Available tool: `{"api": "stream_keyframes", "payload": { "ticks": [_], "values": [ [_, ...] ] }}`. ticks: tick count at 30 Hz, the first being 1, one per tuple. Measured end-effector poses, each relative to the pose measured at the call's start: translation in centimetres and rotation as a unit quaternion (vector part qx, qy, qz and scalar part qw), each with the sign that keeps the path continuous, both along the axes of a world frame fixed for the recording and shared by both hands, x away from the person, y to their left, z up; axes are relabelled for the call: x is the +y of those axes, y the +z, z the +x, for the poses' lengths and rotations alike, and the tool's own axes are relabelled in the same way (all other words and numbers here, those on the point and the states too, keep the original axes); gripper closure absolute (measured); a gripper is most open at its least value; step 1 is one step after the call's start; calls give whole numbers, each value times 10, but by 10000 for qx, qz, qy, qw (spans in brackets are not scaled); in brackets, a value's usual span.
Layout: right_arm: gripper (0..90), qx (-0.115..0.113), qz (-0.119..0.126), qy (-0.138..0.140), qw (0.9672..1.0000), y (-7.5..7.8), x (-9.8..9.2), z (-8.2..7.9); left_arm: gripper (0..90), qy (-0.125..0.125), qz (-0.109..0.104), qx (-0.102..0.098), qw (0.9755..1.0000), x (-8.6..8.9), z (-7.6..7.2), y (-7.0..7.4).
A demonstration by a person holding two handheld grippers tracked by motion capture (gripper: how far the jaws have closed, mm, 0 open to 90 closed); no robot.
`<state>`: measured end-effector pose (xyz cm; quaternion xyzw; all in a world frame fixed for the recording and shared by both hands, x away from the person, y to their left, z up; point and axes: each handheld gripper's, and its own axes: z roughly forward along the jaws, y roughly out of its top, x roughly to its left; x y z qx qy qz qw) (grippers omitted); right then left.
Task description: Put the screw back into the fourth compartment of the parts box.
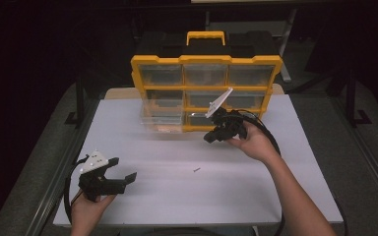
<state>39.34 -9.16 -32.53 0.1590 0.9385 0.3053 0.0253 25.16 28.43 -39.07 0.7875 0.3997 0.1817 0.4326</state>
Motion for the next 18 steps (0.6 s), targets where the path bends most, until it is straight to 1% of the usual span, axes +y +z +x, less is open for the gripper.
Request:
{"api": "stream_keyframes", "payload": {
  "ticks": [1, 3, 10, 12, 17, 18],
  "values": [
    [870, -39, 3, 4, 10000, 5, 0, 1, 149, -13, 34, 2, 10000, 1, 0, 0],
    [870, -87, -37, 3, 10000, 15, 0, 2, 150, 6, 7, 18, 10000, 0, 0, 0],
    [869, -270, -19, -17, 9996, 49, 3, 8, 150, 36, -38, 29, 10000, 1, -1, 0],
    [869, -274, 9, -36, 9996, 57, 5, 8, 150, -4, 67, 37, 10000, 2, -1, 1],
    [868, -299, -9, 28, 9995, 75, 13, 11, 150, -18, 85, 6, 10000, 2, -1, 1],
    [868, -333, -24, 51, 9994, 78, 15, 12, 150, -11, 56, -1, 10000, 2, -1, 1]
  ]
}}
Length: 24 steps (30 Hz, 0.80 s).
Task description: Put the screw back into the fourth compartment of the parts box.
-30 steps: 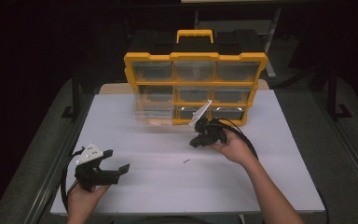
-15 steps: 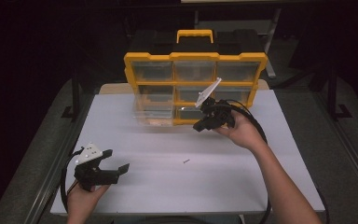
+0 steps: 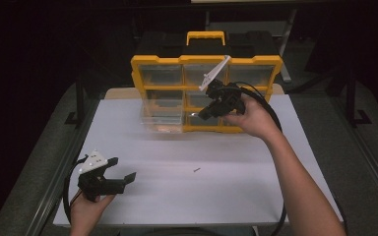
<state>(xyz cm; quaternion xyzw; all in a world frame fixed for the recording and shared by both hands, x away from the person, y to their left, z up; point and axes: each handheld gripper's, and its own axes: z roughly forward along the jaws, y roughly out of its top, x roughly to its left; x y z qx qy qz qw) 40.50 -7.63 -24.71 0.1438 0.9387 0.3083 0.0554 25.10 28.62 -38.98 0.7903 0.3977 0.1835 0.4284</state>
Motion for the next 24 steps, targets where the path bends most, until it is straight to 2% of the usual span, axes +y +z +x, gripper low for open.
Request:
{"api": "stream_keyframes", "payload": {
  "ticks": [1, 3, 9, 12, 13, 19, 22, 24],
  "values": [
    [868, -24, -9, 27, 10000, 3, 2, 1, 150, 38, -83, -10, 10000, -1, 0, 0],
    [868, -43, -19, 57, 10000, 9, 7, 2, 150, 12, -24, -4, 10000, 0, 0, 0],
    [868, -91, -11, 131, 9999, 23, 20, 5, 150, 15, -34, 28, 10000, 0, 0, 0],
    [868, -90, 38, 160, 9998, 27, 28, 8, 150, -45, 2, -83, 10000, 1, 1, 0],
    [868, -82, 44, 170, 9998, 28, 31, 8, 150, 17, -75, -16, 10000, -1, 0, -1],
    [867, -76, -38, 247, 9997, 31, 52, 11, 150, 2, -79, -13, 10000, -1, 0, -1],
    [867, -47, -50, 260, 9996, 30, 61, 14, 150, -1, -65, -2, 10000, 0, 0, 0],
    [866, -43, -60, 274, 9996, 28, 66, 16, 150, -50, -1, -63, 10000, 1, 1, 0]
  ]
}}
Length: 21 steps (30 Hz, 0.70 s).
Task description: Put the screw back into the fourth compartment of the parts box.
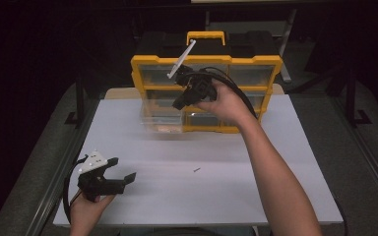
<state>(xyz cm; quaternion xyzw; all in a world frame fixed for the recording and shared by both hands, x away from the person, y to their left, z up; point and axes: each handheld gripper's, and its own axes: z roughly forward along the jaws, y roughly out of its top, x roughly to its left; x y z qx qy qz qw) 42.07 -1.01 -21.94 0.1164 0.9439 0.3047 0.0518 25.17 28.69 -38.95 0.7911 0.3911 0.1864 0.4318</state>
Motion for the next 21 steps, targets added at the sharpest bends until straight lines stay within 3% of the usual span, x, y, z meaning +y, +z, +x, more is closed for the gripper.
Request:
{"api": "stream_keyframes", "payload": {
  "ticks": [7, 21],
  "values": [
    [865, 59, -52, 27, 10000, -9, 16, 6, 150, 44, -91, 56, 9999, -1, 0, -1],
    [864, 230, -99, 60, 9997, -26, 39, 14, 150, -14, 2, 8, 10000, 0, 0, 0]
  ]
}}
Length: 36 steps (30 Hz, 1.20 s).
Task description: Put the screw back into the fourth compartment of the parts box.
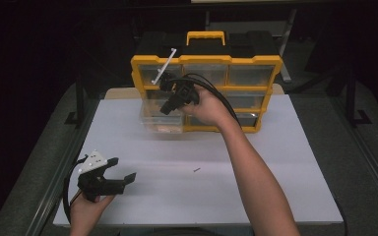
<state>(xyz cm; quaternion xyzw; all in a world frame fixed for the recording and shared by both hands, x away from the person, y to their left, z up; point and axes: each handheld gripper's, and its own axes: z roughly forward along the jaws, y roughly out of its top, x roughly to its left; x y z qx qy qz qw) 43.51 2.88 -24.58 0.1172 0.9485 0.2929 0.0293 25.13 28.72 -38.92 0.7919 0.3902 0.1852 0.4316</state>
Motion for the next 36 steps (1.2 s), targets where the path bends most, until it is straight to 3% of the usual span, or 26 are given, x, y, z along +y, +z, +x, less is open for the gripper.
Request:
{"api": "stream_keyframes", "payload": {
  "ticks": [8, 10, 15, 21, 30, 36],
  "values": [
    [861, 35, -3, -5, 10000, -7, 6, 2, 150, -9, -13, 13, 10000, 1, 0, 1],
    [824, -22, -23, -54, 10000, -7, 8, 2, 149, 0, -27, 11, 10000, 1, -1, 0],
    [817, -42, 71, -32, 10000, -3, 5, 0, 150, 67, -121, 30, 9999, 0, -1, 0],
    [800, -140, 178, -20, 9997, 9, -9, -4, 150, 9, -36, 3, 10000, 1, 0, 1],
    [751, -254, 300, -51, 9992, 23, -38, -17, 149, 26, -68, 26, 10000, 0, 0, 0],
    [713, -289, 340, -130, 9989, 21, -60, -23, 150, 35, -54, 17, 10000, 0, 0, 0]
  ]
}}
